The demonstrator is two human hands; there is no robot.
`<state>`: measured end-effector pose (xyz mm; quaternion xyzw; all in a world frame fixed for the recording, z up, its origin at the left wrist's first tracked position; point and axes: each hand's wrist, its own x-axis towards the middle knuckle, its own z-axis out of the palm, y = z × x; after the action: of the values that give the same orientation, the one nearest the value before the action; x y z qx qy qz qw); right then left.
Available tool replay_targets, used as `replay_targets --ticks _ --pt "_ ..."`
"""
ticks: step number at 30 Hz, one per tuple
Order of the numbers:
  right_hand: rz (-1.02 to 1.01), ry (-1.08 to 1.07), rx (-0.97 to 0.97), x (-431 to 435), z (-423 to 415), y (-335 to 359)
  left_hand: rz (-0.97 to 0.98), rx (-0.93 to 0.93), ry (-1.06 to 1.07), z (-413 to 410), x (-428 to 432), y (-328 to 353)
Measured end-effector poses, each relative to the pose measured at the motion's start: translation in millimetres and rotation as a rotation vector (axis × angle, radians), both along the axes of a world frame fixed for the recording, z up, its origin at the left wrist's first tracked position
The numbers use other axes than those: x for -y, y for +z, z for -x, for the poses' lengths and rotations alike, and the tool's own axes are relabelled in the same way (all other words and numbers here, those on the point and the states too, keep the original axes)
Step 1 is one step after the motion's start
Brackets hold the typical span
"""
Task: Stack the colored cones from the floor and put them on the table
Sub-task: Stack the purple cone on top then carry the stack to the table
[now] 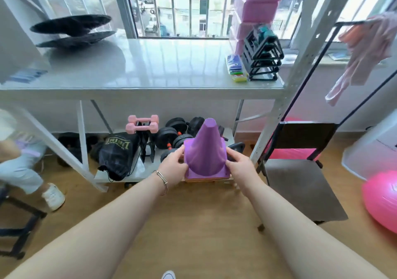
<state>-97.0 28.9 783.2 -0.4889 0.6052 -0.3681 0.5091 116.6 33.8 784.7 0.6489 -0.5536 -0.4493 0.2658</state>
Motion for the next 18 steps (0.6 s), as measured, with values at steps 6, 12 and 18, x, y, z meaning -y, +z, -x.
replay_targets --ticks 6,12,18 --pt "0.135 -0.096 0.054 35.3 -51.6 39.3 0.113 -0.063 -0.035 -52.0 44.0 38.0" --pt "0.159 -0.168 0.083 66.9 -76.3 55.3 0.229 -0.042 -0.195 -84.9 82.6 67.2" --pt "0.118 -0.025 0.111 100.8 -71.2 63.5 0.262 -0.068 -0.175 -94.5 123.0 66.3"
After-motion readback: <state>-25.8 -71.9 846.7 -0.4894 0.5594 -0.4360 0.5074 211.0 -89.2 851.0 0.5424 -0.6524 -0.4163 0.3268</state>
